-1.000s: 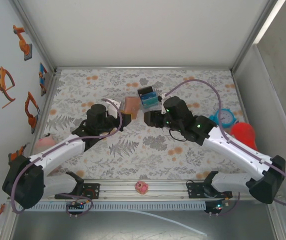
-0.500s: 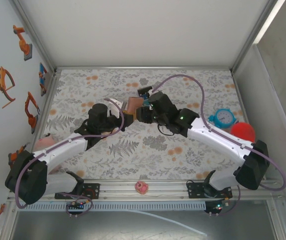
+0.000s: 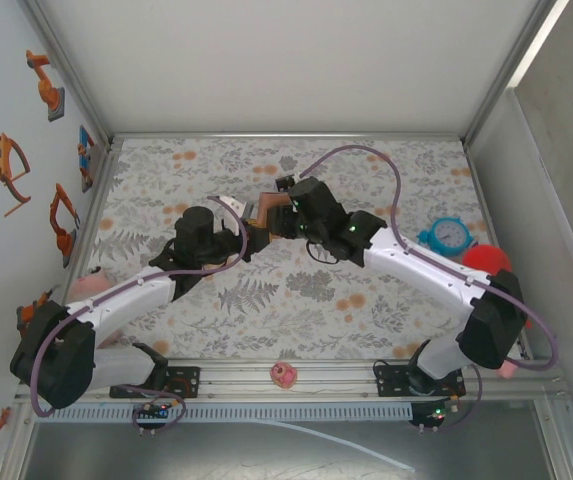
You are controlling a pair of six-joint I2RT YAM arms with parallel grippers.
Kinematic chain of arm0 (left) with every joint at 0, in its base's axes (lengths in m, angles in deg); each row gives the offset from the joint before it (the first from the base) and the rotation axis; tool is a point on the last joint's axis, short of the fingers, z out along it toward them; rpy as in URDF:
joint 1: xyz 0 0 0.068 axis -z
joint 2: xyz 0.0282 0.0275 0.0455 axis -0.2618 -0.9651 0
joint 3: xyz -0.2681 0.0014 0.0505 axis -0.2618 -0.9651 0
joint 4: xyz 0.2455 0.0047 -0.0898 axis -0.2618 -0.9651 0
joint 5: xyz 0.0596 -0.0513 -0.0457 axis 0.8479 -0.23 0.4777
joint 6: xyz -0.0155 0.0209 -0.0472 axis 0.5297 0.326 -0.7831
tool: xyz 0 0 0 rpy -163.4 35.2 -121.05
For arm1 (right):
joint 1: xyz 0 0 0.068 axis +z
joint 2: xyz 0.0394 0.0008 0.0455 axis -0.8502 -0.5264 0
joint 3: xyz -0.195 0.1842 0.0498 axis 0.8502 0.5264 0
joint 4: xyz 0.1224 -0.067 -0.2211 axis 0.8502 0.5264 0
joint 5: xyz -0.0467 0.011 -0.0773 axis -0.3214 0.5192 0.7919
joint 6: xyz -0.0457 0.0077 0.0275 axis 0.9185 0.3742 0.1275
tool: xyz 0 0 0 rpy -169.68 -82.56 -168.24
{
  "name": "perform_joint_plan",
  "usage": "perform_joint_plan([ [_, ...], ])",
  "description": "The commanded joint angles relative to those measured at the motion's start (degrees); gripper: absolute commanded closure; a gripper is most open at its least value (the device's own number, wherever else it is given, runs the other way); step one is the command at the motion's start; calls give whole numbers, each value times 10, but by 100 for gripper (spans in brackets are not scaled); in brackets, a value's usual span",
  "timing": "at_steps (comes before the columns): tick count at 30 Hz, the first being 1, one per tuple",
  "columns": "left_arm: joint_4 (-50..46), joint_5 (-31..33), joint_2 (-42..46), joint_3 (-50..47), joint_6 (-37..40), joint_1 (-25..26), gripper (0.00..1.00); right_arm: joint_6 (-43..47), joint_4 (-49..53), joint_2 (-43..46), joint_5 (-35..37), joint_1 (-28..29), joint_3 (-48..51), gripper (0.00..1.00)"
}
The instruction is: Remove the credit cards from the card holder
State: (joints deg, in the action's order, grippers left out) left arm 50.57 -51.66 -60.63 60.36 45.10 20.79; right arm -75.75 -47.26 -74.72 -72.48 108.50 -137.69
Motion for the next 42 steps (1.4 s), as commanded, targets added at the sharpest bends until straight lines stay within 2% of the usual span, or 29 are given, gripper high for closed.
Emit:
perform_joint_plan([
  [1, 38, -26, 3, -7, -8, 4, 100, -10, -22, -12, -9, -5, -19, 54],
  [7, 42, -29, 7, -9, -10, 5, 100, -12, -22, -14, -12, -13, -12, 60],
  [15, 43, -20, 18, -13, -12, 4, 100, -20, -22, -14, -41, -32, 9, 76],
  [20, 44, -8, 20, -14, -14, 3, 100, -19, -19, -16, -49, -33, 15, 81],
  [42, 54, 21, 19, -20, -18, 3, 100, -3, -11, -26, -74, -33, 14, 85],
])
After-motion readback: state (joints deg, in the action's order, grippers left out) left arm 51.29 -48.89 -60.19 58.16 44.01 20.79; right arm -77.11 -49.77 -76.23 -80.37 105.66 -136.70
